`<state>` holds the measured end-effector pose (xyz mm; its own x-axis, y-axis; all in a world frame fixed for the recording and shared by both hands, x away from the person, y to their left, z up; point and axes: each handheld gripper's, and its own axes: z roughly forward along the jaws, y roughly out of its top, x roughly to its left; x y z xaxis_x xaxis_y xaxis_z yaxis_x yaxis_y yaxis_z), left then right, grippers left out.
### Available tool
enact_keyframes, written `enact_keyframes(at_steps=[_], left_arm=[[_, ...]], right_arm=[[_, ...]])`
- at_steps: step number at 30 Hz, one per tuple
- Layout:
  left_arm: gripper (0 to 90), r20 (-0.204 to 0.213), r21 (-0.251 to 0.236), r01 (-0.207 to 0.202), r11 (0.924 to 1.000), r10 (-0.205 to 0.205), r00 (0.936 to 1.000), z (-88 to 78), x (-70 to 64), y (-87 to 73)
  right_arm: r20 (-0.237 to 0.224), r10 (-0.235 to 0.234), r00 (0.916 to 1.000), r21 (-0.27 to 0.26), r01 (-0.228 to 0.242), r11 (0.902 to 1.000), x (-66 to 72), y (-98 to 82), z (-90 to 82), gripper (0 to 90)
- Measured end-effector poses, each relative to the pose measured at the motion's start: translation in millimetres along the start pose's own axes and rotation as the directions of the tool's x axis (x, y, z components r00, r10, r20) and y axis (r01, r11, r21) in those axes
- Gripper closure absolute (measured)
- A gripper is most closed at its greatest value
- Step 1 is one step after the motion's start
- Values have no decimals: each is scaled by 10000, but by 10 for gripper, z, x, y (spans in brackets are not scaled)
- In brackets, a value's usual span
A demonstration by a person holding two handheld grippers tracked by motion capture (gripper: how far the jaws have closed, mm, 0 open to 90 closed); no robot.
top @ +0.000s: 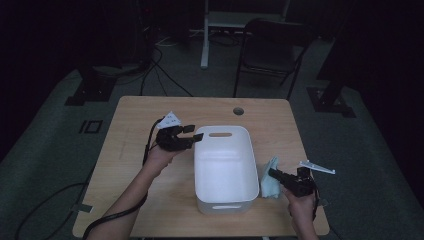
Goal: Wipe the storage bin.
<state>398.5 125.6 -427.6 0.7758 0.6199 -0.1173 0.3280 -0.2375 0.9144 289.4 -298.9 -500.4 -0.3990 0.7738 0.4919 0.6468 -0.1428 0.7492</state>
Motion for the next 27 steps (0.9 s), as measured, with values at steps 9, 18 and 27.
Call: enact_keyframes(at_steps=[9, 18, 27], left_arm=[[488, 129, 232, -35, 9997, 32, 9999, 268, 250, -35], [627, 832, 486, 271, 9984, -311, 9960, 442, 306, -72], [776, 647, 540, -1, 9985, -34, 9979, 510, 262, -102]], right_arm=[[21, 19, 10000, 99, -19, 9999, -33, -27, 13, 838], [22, 95, 10000, 164, -96, 9998, -67, -33, 19, 838], [57, 175, 9998, 138, -176, 9998, -96, -30, 14, 838]])
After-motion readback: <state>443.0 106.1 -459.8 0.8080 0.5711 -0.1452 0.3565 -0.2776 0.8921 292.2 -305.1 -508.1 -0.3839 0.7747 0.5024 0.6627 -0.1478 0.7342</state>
